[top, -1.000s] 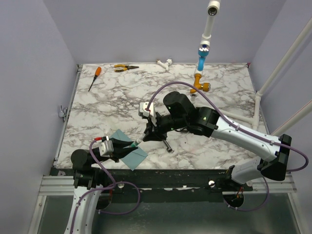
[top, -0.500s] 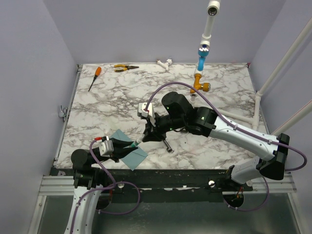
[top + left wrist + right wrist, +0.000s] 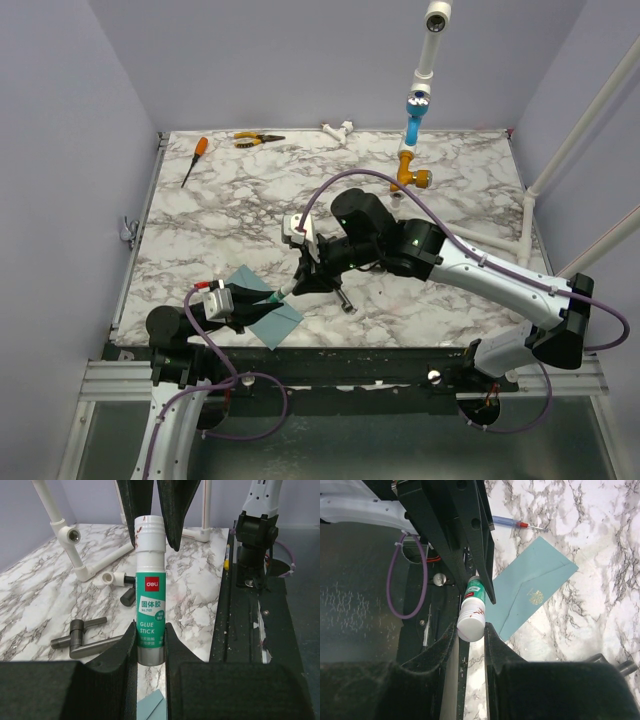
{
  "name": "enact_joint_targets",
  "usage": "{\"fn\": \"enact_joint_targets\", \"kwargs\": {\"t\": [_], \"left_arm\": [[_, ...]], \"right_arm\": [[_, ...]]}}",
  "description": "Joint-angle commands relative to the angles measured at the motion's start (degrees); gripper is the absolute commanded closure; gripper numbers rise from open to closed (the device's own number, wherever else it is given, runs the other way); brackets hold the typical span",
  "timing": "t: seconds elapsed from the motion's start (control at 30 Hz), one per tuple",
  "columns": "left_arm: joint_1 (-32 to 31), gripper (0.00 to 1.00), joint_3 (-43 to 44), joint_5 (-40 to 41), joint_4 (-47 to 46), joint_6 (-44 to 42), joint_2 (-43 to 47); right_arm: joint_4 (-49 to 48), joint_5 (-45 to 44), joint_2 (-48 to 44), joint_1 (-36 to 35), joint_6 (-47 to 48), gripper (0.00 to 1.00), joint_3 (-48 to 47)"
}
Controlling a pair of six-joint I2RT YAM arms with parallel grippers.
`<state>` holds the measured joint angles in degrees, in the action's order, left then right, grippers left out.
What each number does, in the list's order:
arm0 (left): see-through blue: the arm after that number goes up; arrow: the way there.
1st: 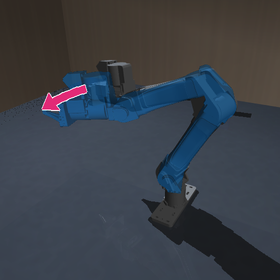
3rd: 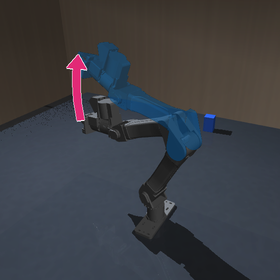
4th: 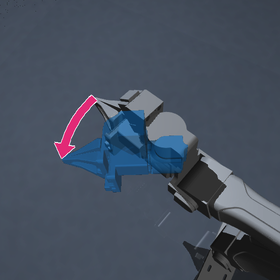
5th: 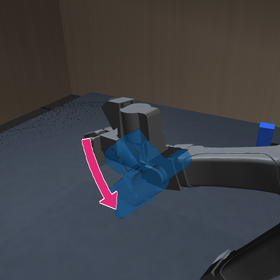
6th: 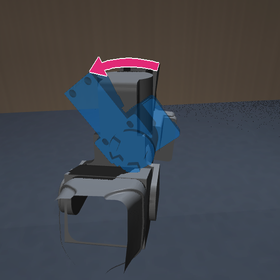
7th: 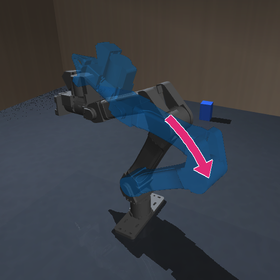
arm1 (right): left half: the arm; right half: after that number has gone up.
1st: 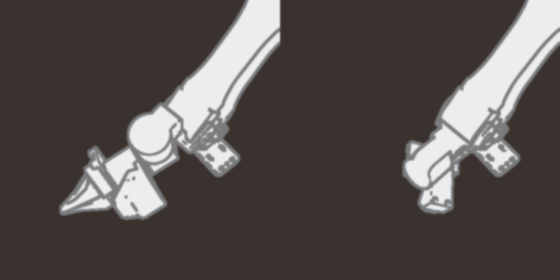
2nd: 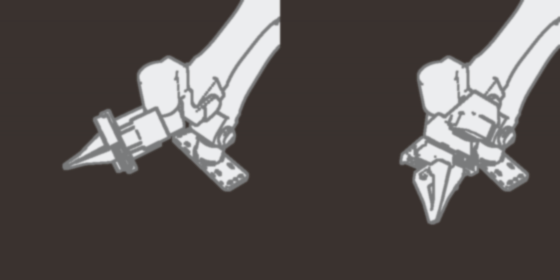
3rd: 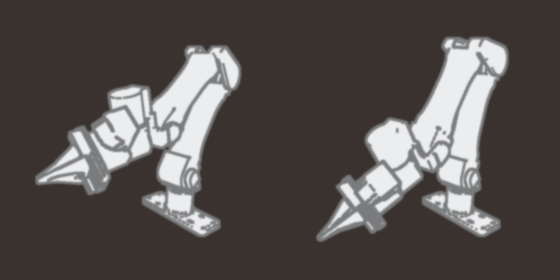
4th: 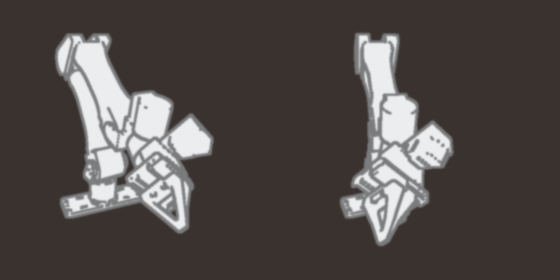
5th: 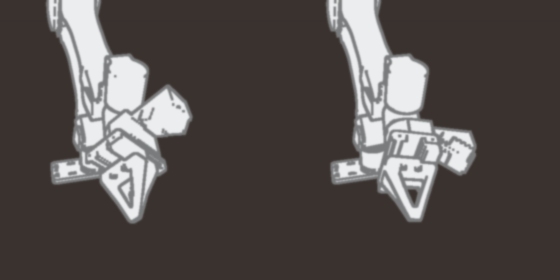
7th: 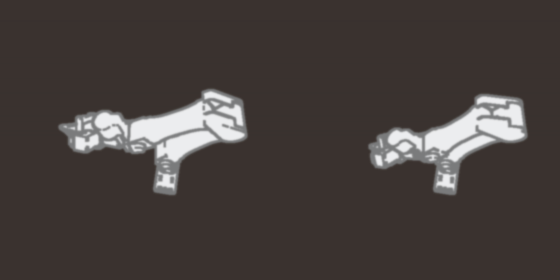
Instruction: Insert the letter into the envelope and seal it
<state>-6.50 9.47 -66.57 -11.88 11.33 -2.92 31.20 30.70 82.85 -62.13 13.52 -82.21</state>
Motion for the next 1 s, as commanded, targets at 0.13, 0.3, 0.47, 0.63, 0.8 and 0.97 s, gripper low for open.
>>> {"fn": "enact_joint_targets", "kwargs": {"t": [0.13,0.3,0.47,0.63,0.8,0.97], "left_arm": [[-0.08,1.0,-0.51,-0.2,-0.26,-0.41,-0.07],[0.0,1.0,-0.43,-0.18,-0.3,-0.52,0.01],[-0.02,1.0,-0.35,0.12,-0.27,-0.69,0.25],[0.02,1.0,-0.22,0.21,-0.29,-0.87,0.29],[0.13,1.0,-0.07,1.47,-0.25,-0.96,0.62],[0.38,1.0,0.01,1.77,-0.2,-0.96,0.72]], "right_arm": [[2.02,-0.84,2.63,-0.1,-0.44,0.99,-1.34],[2.53,-2.91,4.74,-0.67,-0.38,0.99,-1.48],[2.88,-5.04,7.58,-3.39,0.09,0.99,-1.1],[-0.57,-4.12,8.37,-3.88,-1.74,0.99,3.01],[-0.99,-4.14,9.8,-3.97,-2.21,0.99,3.98],[-0.09,-5.9,9.49,-3.88,-1.47,0.99,4.41]]}}
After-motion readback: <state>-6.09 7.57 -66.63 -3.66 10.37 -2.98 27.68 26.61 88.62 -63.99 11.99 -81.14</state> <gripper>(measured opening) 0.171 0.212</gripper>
